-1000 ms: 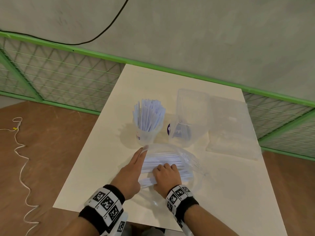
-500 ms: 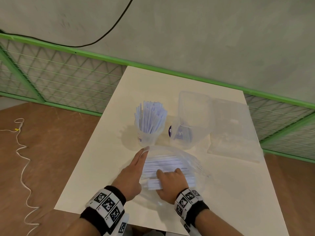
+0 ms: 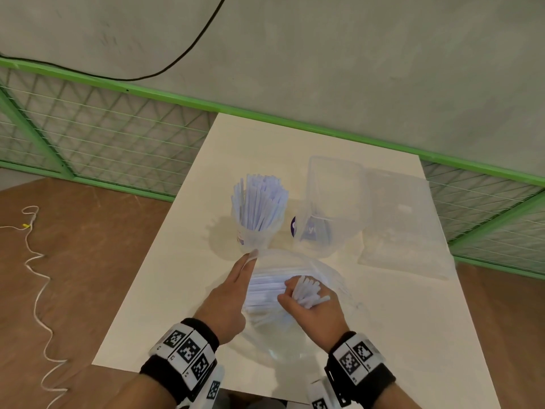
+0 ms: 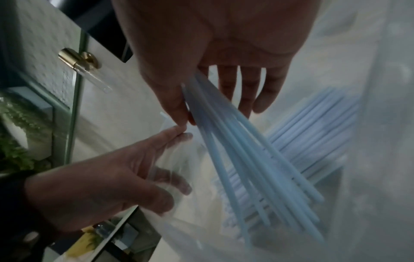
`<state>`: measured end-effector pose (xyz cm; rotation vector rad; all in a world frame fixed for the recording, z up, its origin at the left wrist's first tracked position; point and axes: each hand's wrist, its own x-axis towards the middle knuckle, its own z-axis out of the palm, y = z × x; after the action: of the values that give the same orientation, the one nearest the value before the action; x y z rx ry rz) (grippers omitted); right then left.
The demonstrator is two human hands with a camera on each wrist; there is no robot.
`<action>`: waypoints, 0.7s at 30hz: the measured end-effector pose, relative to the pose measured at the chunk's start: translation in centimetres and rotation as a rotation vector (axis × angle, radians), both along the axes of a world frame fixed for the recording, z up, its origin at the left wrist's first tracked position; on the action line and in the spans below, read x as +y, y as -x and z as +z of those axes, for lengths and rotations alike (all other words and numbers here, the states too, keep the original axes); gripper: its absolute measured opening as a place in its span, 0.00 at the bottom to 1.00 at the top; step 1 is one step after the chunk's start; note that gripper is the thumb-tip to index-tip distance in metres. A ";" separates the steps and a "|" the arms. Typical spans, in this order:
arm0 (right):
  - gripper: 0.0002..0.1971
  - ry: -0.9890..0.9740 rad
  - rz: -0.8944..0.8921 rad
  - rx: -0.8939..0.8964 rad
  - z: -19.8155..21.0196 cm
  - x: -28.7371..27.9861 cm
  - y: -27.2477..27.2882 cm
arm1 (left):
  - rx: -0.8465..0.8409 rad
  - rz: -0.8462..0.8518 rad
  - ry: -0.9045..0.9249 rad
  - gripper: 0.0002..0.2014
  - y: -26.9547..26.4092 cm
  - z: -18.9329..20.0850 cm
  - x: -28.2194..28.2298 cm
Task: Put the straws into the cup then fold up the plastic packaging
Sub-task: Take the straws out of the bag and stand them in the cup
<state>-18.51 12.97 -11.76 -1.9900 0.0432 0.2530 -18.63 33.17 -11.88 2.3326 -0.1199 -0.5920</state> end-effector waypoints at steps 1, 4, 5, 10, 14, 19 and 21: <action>0.09 0.039 0.013 -0.010 -0.2 -0.1 -0.3 | -0.002 -0.005 -0.001 0.54 -0.1 0.0 0.0; 0.19 0.133 0.029 -0.045 0.3 -0.4 -0.7 | 0.005 0.002 0.003 0.54 -0.1 -0.3 0.0; 0.19 0.126 0.043 -0.066 0.7 -0.6 -0.7 | 0.007 0.004 0.008 0.55 -0.1 -0.4 0.1; 0.18 0.116 0.141 -0.072 1.2 -1.7 -0.5 | 0.001 -0.002 0.017 0.56 -0.1 -0.6 0.5; 0.16 0.191 0.257 -0.008 0.7 -2.1 -0.5 | -0.006 -0.001 0.010 0.55 -0.1 -0.2 0.1; 0.03 0.159 0.291 -0.150 8.5 -1.8 -4.8 | -0.006 -0.009 0.000 0.55 0.0 -0.3 0.2; 0.02 0.099 0.277 -0.237 12.2 -1.2 -7.2 | -0.003 -0.013 -0.009 0.54 0.1 -0.2 0.2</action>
<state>-11.28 11.74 0.43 -2.1105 -0.3798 0.1937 -18.70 33.32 -12.07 2.3431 -0.1349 -0.5965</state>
